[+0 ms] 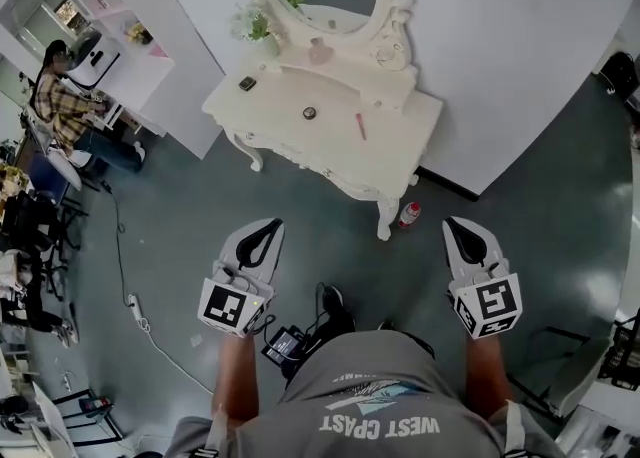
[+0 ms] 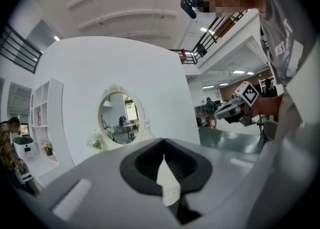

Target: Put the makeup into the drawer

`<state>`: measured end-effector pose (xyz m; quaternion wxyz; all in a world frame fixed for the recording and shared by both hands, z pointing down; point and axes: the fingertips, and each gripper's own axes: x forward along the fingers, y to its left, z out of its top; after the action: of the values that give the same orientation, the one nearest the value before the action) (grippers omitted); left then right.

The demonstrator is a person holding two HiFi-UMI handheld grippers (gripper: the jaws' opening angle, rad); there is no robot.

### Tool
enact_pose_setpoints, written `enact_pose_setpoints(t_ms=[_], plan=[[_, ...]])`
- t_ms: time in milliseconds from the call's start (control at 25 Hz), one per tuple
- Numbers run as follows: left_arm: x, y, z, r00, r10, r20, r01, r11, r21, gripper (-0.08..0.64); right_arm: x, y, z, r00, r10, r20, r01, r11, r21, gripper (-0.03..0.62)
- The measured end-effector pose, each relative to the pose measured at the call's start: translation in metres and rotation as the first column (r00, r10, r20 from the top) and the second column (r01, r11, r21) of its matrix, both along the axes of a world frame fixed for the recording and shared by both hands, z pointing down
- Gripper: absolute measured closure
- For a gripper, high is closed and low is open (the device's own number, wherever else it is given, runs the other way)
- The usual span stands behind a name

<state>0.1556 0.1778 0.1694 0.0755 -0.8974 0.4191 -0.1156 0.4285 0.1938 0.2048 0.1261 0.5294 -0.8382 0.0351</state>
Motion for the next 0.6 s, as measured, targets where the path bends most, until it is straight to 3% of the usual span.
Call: enact_pose_setpoints(t_ms=[600], plan=[[-0.104,-0.12,0.008,0.994,0.099,-0.05,-0.099,0.995,0.007,0.56,-0.093,-0.09,-0.027,0.989,0.129,-0.076,-0.127,0.991,0.03,0.591]])
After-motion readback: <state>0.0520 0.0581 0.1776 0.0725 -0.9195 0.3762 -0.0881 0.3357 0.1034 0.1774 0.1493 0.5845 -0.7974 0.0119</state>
